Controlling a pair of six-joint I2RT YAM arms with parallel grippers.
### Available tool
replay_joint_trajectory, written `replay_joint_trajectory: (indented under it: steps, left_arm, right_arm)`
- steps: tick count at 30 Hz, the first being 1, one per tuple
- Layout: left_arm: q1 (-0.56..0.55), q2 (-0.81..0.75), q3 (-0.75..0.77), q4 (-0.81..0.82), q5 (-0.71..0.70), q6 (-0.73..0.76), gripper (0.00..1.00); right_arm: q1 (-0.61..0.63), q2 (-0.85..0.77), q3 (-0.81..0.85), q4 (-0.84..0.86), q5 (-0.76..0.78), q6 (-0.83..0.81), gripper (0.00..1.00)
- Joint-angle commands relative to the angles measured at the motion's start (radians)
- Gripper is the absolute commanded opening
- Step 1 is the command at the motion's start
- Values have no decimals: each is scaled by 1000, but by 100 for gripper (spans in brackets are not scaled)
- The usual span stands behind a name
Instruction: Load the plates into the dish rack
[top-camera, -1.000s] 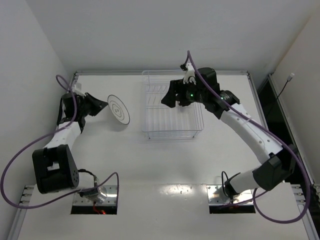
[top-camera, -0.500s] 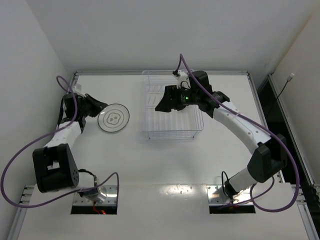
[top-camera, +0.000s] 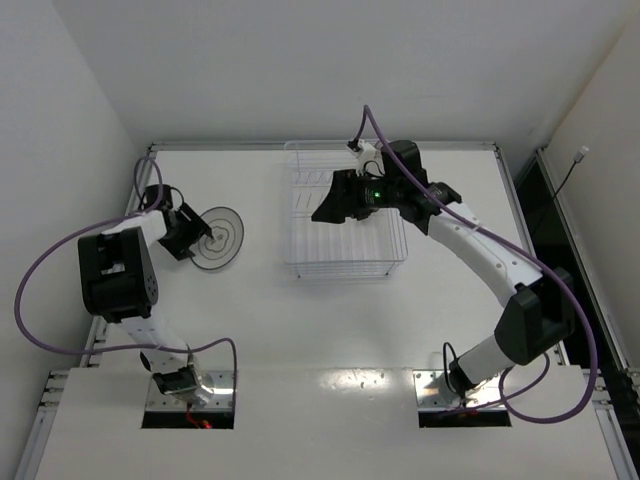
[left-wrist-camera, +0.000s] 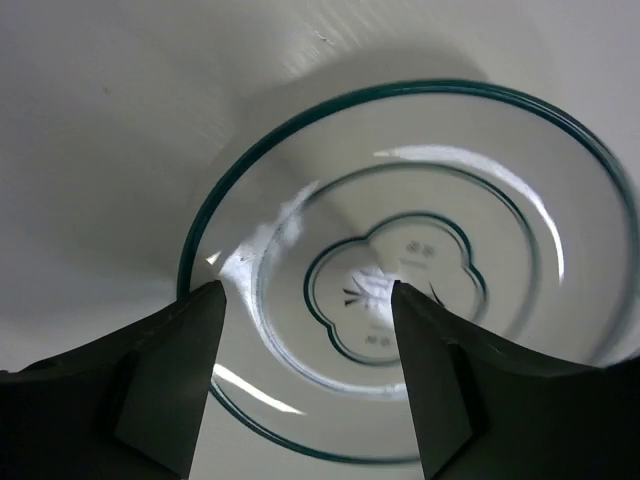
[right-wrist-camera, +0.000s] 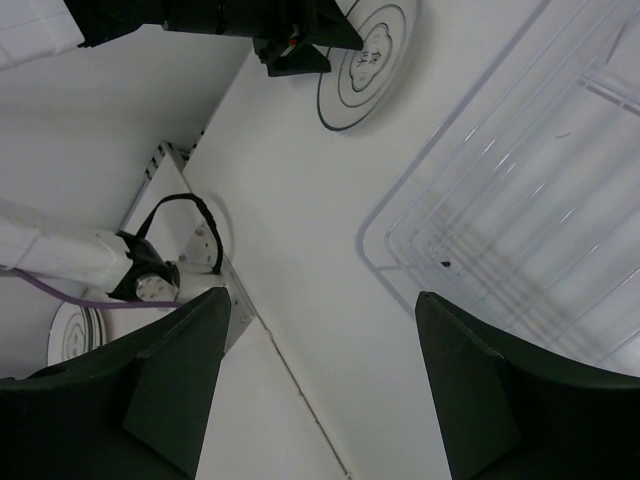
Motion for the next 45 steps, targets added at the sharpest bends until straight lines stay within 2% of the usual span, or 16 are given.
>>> replay_joint_trajectory:
  steps: [1, 6, 9, 11, 13, 16, 20, 24, 28, 30, 34, 40, 41, 44, 45]
  left_arm:
    - [13, 39, 38, -79, -72, 15, 65]
    - [13, 119, 47, -67, 40, 28, 65]
    - [13, 128, 48, -67, 52, 28, 65]
    - [13, 95, 48, -56, 52, 28, 65]
    - [13, -13, 29, 11, 52, 28, 65]
    - [13, -179, -29, 88, -6, 18, 65]
    - [13, -303, -61, 75, -142, 8, 65]
    - [13, -312, -61, 16, -262, -17, 65]
    - [13, -181, 3, -100, -313, -17, 65]
    - [40, -125, 15, -113, -270, -17, 65]
    - [100, -33, 5, -70, -66, -5, 63]
    - [109, 79, -6, -5, 152, 37, 61]
    - [109, 100, -6, 27, 243, 37, 60]
    - [109, 208, -28, 99, 386, 25, 52]
    - [109, 231, -41, 126, 490, 25, 42]
  right_arm:
    - [-15, -15, -10, 52, -39, -6, 72]
    - [-24, -15, -20, 52, -48, -15, 72]
    - [-33, -24, -30, 52, -57, -15, 72]
    - [-33, -24, -41, 52, -57, -15, 72]
    - [-42, -33, -41, 52, -57, -15, 72]
    - [-42, -33, -50, 52, -66, -15, 72]
    - [-42, -33, -50, 52, -66, -15, 72]
    - [-42, -24, -50, 52, -75, -15, 72]
    - [-42, -24, -50, 52, -76, -15, 72]
    - [-42, -24, -50, 52, -76, -15, 72]
    - [-42, -24, -50, 52, -76, -15, 72]
    - [-51, -24, -50, 43, -76, -25, 72]
    - [-62, -24, -50, 43, -76, -25, 72]
    - [-62, -24, -50, 43, -85, -25, 72]
    - [-62, -24, -50, 43, -85, -25, 72]
